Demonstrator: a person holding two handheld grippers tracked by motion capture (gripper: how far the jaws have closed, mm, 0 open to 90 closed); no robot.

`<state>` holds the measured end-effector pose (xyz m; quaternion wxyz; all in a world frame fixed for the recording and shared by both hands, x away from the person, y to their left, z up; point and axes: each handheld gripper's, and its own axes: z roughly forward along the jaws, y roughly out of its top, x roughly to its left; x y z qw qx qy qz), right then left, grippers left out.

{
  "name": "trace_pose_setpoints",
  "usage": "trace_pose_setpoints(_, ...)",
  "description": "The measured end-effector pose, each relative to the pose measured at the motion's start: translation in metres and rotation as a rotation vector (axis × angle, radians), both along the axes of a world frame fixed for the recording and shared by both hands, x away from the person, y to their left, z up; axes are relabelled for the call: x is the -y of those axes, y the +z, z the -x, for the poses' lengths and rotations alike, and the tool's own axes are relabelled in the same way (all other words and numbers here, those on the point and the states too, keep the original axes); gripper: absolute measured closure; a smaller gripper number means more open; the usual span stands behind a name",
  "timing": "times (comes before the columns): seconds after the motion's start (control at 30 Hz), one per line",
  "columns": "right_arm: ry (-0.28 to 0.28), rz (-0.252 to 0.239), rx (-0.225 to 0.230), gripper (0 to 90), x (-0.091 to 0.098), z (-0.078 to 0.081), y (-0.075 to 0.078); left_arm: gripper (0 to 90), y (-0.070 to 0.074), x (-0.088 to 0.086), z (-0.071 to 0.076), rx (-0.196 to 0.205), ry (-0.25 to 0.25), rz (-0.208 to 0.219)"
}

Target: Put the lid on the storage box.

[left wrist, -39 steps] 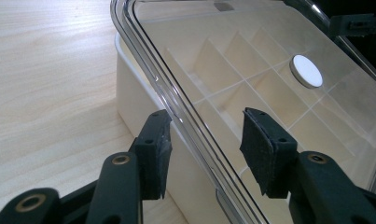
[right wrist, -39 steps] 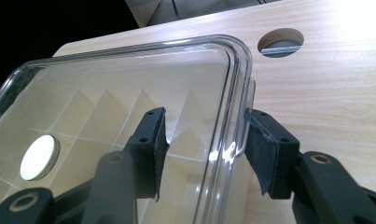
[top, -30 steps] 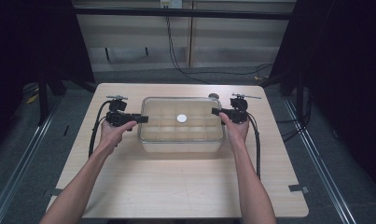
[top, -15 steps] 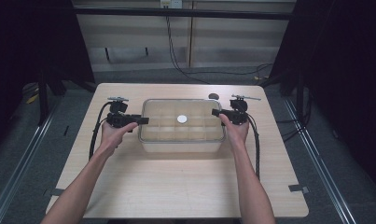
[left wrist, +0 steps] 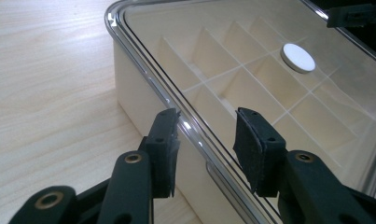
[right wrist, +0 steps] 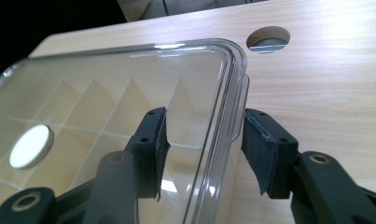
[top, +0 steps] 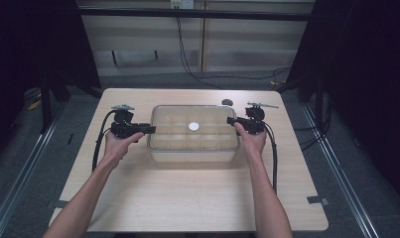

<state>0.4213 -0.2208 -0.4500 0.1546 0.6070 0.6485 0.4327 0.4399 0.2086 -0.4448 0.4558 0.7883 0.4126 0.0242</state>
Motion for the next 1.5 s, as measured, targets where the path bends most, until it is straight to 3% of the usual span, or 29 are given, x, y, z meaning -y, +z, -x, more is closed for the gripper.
trace_pose_setpoints(0.13,0.011,0.019,-0.002,48.1,0.000,0.003,0.003,59.4,-0.001,-0.001,0.001,-0.020,0.004,0.007)
trace_pose_setpoints(0.4,0.020,0.008,0.036,44.1,-0.001,0.009,0.010,49.3,0.001,0.002,0.005,-0.020,-0.007,-0.004)
trace_pose_setpoints(0.53,0.027,0.006,0.042,42.7,0.002,0.012,0.014,39.4,0.006,0.002,0.009,-0.007,0.003,-0.002)
trace_pose_setpoints(0.67,0.042,0.004,0.057,40.8,0.005,0.020,0.019,37.0,0.012,0.001,0.014,0.014,0.009,-0.032)
trace_pose_setpoints(0.77,0.069,0.012,0.063,38.6,0.006,0.029,0.023,35.5,0.015,-0.003,0.020,0.034,0.020,-0.053)
trace_pose_setpoints(0.9,0.082,-0.005,0.073,38.3,0.008,0.037,0.026,35.5,0.013,-0.006,0.025,0.034,0.040,-0.044)
trace_pose_setpoints(0.97,0.092,-0.008,0.082,38.2,0.010,0.043,0.029,35.5,0.013,-0.008,0.030,0.050,0.044,-0.065)
trace_pose_setpoints(1.13,0.122,-0.005,0.095,37.6,0.010,0.058,0.034,35.0,0.015,-0.018,0.043,0.063,0.051,-0.053)
trace_pose_setpoints(1.43,0.146,0.002,0.111,37.1,0.016,0.090,0.035,39.2,0.015,-0.033,0.072,0.091,0.008,-0.061)
trace_pose_setpoints(1.5,0.183,0.010,0.117,35.4,0.016,0.101,0.034,38.7,0.016,-0.036,0.079,0.107,-0.004,-0.069)
